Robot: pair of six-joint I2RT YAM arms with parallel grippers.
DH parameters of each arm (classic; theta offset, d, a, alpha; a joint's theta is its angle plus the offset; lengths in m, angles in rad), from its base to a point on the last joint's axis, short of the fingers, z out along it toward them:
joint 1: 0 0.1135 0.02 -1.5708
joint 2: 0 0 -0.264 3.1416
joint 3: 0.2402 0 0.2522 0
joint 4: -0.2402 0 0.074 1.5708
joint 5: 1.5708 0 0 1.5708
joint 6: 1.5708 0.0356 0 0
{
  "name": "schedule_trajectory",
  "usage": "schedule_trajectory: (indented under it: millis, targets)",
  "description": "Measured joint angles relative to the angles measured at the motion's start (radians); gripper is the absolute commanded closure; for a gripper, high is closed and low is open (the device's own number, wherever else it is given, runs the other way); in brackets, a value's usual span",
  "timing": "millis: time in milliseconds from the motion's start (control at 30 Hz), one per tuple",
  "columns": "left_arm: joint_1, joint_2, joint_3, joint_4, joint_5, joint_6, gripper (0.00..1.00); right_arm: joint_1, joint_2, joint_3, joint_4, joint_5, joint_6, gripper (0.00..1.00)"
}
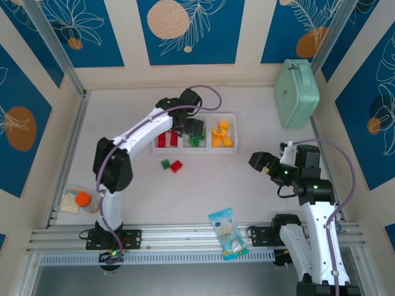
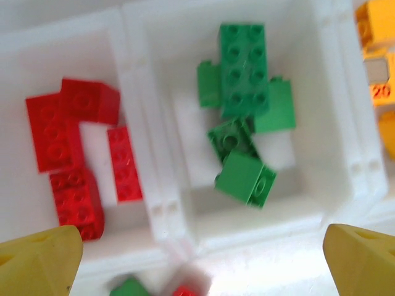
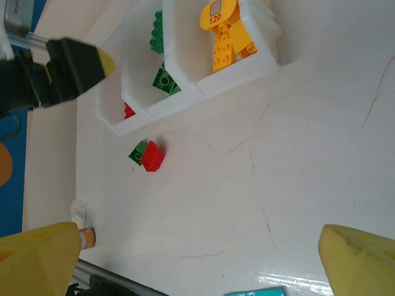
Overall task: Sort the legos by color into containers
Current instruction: Pick up the lego from the center of the table.
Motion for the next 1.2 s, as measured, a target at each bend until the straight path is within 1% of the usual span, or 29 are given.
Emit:
schedule_trajectory:
  millis: [200,333,400,467,733,833,967,1067,1200]
  targets:
    - [0.000,-0.229,-0.323,0.043,-0.006,-0.048,0.06,-0.003,-0.002,0.000,0.001,0.000,0.000,0.01]
    - [0.000,-0.353,-0.491,0.087,0.027,-0.056,0.06,-0.003,-0.002,-0.003,0.005,-0.001,0.004,0.01]
    - [0.000,-0.385,-0.536,0.098,0.042,-0.052,0.04,-0.003,-0.002,-0.012,0.013,-0.001,0.009,0.01]
    - [-0.001,-0.391,-0.549,0.101,0.051,-0.037,0.01,-0.003,-0.002,-0.019,0.017,0.000,0.013,0.01]
    - [-0.040,-0.372,-0.547,0.114,0.105,0.115,0.01,-0.003,-0.003,-0.034,0.019,0.006,0.035,0.01]
    - [-0.059,-0.322,-0.526,0.112,0.142,0.172,0.01,-0.003,-0.009,-0.045,0.018,0.025,0.044,0.01]
    - [-0.088,-0.219,-0.463,0.095,0.175,0.244,0.00,-0.003,-0.015,-0.054,0.013,0.046,0.053,0.01]
    - [-0.106,-0.142,-0.411,0.075,0.179,0.289,0.01,-0.004,-0.016,-0.054,0.013,0.054,0.057,0.01]
    - [-0.113,-0.080,-0.382,0.067,0.177,0.330,0.01,-0.004,-0.016,-0.054,0.012,0.056,0.057,0.01]
